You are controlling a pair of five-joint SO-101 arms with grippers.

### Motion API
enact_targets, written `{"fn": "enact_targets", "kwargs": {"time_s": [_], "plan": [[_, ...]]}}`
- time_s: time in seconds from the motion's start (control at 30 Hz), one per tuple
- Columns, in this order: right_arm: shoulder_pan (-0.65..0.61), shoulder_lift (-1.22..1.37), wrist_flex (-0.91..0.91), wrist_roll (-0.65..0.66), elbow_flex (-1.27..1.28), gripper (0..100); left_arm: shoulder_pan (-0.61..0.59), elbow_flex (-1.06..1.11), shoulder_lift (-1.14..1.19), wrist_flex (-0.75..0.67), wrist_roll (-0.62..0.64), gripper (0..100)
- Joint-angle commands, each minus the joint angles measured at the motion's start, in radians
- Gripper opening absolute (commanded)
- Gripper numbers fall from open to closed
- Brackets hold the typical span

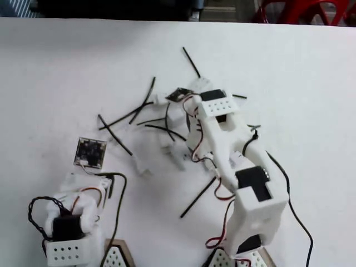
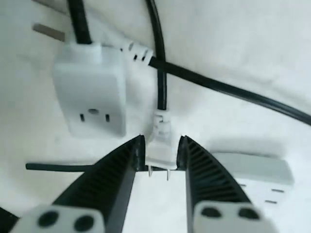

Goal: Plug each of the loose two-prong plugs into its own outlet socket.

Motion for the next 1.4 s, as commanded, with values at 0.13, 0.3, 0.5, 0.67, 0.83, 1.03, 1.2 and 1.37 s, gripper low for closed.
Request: {"fn": "enact_targets", "kwargs": {"time_s": [0.13,0.3,0.5,0.67,0.83,1.03,1.2,1.37], "plan": [[-0.027,-0.137,0.081,-0.012,0.023,10.9,-0.008,-0.015,-0.010,-0.023,0.002,19],[-0.031,-0.139,-0.050,-0.012,0.170,10.9,-0.008,-0.015,-0.010,-0.023,0.002,19],[-0.008,-0.137,-0.163,-0.006,0.272,10.9,-0.008,-0.015,-0.010,-0.023,0.002,19],[0.041,-0.137,-0.177,-0.003,0.276,13.3,-0.008,-0.015,-0.010,-0.023,0.002,19],[0.036,-0.116,-0.171,-0.003,0.299,17.0,-0.008,-0.015,-0.010,-0.023,0.002,19],[0.028,-0.007,-0.176,-0.003,0.247,16.7,-0.008,-0.015,-0.010,-0.023,0.002,19],[0.039,0.008,-0.174,-0.003,0.192,8.2,-0.008,-0.015,-0.010,-0.023,0.002,19],[0.033,0.008,-0.168,-0.003,0.192,8.0,-0.008,-0.015,-0.010,-0.023,0.002,19]]}}
